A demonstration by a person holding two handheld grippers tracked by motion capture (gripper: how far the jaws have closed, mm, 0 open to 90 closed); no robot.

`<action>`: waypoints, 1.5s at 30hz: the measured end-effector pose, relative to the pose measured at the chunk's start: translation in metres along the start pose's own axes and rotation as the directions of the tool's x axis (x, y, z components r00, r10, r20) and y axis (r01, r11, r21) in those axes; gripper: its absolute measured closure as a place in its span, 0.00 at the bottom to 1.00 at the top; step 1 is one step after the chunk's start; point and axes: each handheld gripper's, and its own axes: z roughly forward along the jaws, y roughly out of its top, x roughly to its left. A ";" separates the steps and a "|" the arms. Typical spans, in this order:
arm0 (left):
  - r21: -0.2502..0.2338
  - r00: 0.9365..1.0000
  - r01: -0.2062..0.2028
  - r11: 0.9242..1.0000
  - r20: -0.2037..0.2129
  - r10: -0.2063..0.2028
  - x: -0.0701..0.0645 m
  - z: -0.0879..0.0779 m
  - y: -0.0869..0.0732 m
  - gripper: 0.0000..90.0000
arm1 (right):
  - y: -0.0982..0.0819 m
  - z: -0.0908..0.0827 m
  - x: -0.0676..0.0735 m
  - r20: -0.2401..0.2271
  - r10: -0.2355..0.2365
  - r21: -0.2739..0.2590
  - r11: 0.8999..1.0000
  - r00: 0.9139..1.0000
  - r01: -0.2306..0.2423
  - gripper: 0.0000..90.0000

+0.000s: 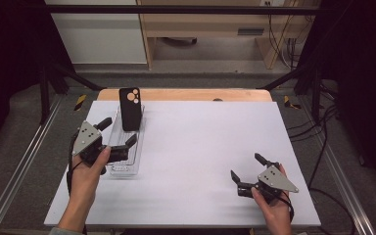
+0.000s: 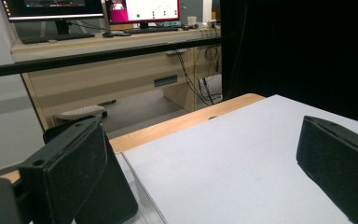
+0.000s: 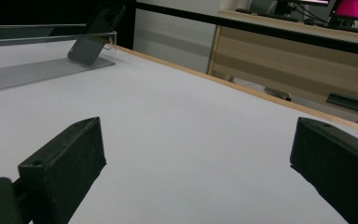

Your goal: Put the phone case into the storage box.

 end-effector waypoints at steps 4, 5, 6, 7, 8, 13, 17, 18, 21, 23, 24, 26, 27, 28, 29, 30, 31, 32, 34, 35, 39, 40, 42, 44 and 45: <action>-0.015 1.000 0.007 1.000 -0.005 -0.007 0.002 -0.004 -0.002 0.01 | 0.000 0.001 0.001 -0.001 -0.003 0.005 1.000 1.000 0.003 0.04; -0.019 1.000 0.009 1.000 -0.006 -0.009 0.002 -0.005 -0.003 0.01 | 0.000 0.000 0.001 0.000 -0.002 0.005 1.000 1.000 0.002 0.04; -0.022 1.000 0.011 1.000 -0.006 -0.011 0.002 -0.006 -0.003 0.01 | 0.000 0.000 0.000 0.002 -0.002 0.003 1.000 1.000 0.002 0.04; -0.026 1.000 0.014 1.000 -0.005 -0.014 0.003 -0.007 -0.003 0.01 | 0.000 0.000 0.000 0.003 -0.001 0.003 1.000 1.000 0.001 0.04; -0.028 1.000 0.017 0.999 -0.005 -0.017 0.003 -0.008 -0.004 0.01 | 0.000 0.000 0.000 0.004 -0.001 0.003 1.000 1.000 0.001 0.04; -0.035 1.000 0.019 0.999 -0.005 -0.019 0.002 -0.016 -0.004 0.01 | 0.000 0.000 0.000 0.000 -0.003 0.004 1.000 1.000 0.003 0.04; -0.039 1.000 0.022 0.999 -0.004 -0.022 0.002 -0.021 -0.005 0.01 | 0.000 0.000 0.000 0.002 -0.002 0.002 1.000 1.000 0.002 0.04; -0.040 1.000 0.022 0.999 -0.003 -0.022 0.003 -0.022 -0.005 0.01 | 0.000 0.000 0.000 0.002 -0.002 0.002 1.000 1.000 0.002 0.04; -0.045 1.000 0.026 0.999 -0.009 -0.026 0.005 -0.026 -0.006 0.01 | 0.000 0.000 0.000 0.000 -0.002 0.004 1.000 1.000 0.002 0.04; -0.048 1.000 0.026 0.999 -0.012 -0.027 0.006 -0.030 -0.007 0.01 | 0.000 0.000 0.000 0.000 -0.003 0.004 1.000 1.000 0.003 0.04; -0.048 1.000 0.026 0.998 -0.013 -0.027 0.006 -0.031 -0.007 0.01 | 0.000 0.000 0.001 0.000 -0.004 0.004 1.000 1.000 0.004 0.04; -0.052 1.000 0.027 0.998 -0.015 -0.028 0.008 -0.034 -0.008 0.01 | 0.000 0.000 0.000 0.000 -0.003 0.004 1.000 1.000 0.003 0.04; -0.054 0.999 0.029 0.998 -0.018 -0.030 0.008 -0.035 -0.008 0.01 | 0.000 0.000 0.000 0.000 -0.003 0.004 1.000 1.000 0.003 0.04; -0.058 0.999 0.029 0.998 -0.019 -0.030 0.009 -0.037 -0.009 0.01 | 0.000 0.000 0.000 0.000 -0.002 0.004 1.000 1.000 0.002 0.04; -0.062 0.999 0.031 0.998 -0.023 -0.032 0.010 -0.038 -0.009 0.01 | 0.000 0.000 0.000 0.000 -0.002 0.003 1.000 1.000 0.002 0.04; -0.068 0.999 0.029 0.997 -0.027 -0.031 0.010 -0.040 -0.010 0.01 | 0.000 0.000 0.000 0.000 -0.002 0.003 1.000 1.000 0.002 0.04; -0.074 0.999 0.028 0.997 -0.027 -0.030 0.011 -0.042 -0.011 0.01 | 0.000 0.000 0.000 0.000 -0.002 0.003 1.000 1.000 0.002 0.04; -0.080 0.999 0.030 0.996 -0.030 -0.032 0.012 -0.044 -0.011 0.01 | 0.000 0.000 0.000 0.000 -0.002 0.004 1.000 1.000 0.002 0.04; -0.092 0.999 0.034 0.995 -0.035 -0.038 0.014 -0.047 -0.013 0.01 | 0.000 0.000 0.000 0.000 -0.002 0.004 1.000 1.000 0.002 0.04; -0.097 0.999 0.036 0.995 -0.037 -0.039 0.014 -0.049 -0.013 0.01 | 0.000 0.000 0.000 0.000 -0.003 0.004 1.000 1.000 0.003 0.04; -0.099 0.998 0.038 0.994 -0.049 -0.043 0.016 -0.055 -0.017 0.01 | 0.000 0.000 0.000 0.000 -0.003 0.005 1.000 1.000 0.003 0.04; -0.098 0.998 0.039 0.994 -0.048 -0.043 0.017 -0.056 -0.019 0.01 | 0.000 0.000 0.000 0.000 -0.003 0.005 1.000 1.000 0.003 0.04; -0.099 0.998 0.041 0.994 -0.049 -0.046 0.017 -0.058 -0.022 0.01 | -0.001 0.000 0.000 0.000 -0.004 0.005 1.000 1.000 0.004 0.04; -0.098 0.998 0.043 0.994 -0.048 -0.048 0.018 -0.060 -0.024 0.01 | -0.001 0.000 0.000 0.000 -0.004 0.005 1.000 1.000 0.004 0.04; -0.095 0.998 0.043 0.995 -0.051 -0.048 0.018 -0.061 -0.026 0.01 | -0.001 0.000 0.000 0.000 -0.005 0.006 1.000 1.000 0.005 0.04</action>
